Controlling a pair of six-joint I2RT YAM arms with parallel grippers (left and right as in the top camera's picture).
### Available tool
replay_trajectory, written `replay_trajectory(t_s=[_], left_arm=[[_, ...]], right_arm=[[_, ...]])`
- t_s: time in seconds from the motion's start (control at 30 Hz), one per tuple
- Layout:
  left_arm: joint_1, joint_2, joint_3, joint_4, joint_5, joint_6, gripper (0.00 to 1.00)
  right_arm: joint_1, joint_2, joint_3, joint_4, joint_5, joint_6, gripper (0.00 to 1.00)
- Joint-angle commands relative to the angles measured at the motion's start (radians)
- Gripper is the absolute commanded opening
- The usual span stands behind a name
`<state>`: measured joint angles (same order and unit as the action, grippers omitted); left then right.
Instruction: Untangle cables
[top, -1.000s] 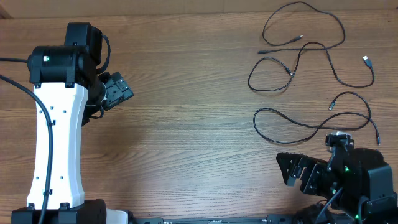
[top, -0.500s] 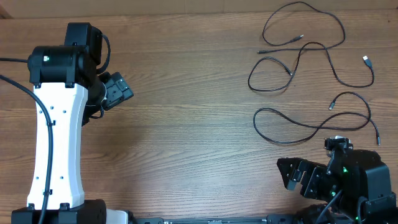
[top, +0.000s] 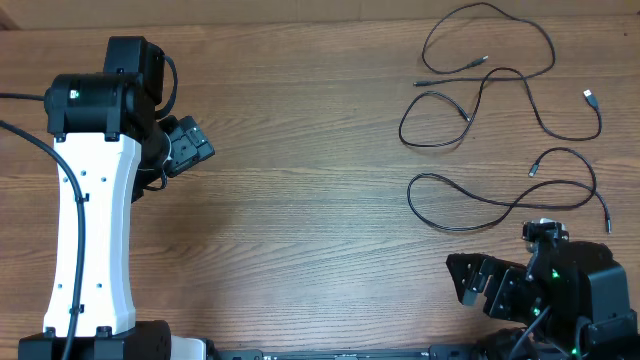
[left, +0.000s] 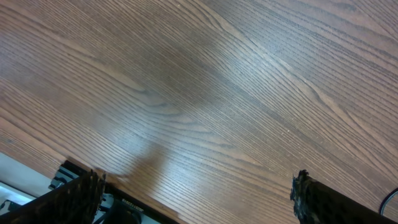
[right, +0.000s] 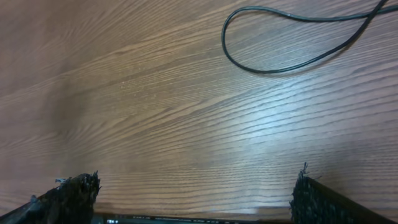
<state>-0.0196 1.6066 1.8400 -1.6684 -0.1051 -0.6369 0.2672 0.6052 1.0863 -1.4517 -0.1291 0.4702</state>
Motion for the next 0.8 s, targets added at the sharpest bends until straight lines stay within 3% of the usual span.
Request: replay_trajectory(t_s=[0.0, 0.3, 0.77], left_arm=[[0.000, 0.002, -0.004, 0.001, 0.002, 0.005, 1.00], [0.000, 0.002, -0.004, 0.001, 0.002, 0.005, 1.00], [0.000, 0.002, -0.004, 0.001, 0.002, 0.005, 1.00]], right_arm=[[0.006, -0.034, -0.007, 0.010, 0.042, -0.008, 1.00], [-0.048, -0.123, -0.060, 0.166, 0.059, -0.146, 1.00], [-0.190, -0.391, -0.352, 0.427, 0.051, -0.240, 1.00]])
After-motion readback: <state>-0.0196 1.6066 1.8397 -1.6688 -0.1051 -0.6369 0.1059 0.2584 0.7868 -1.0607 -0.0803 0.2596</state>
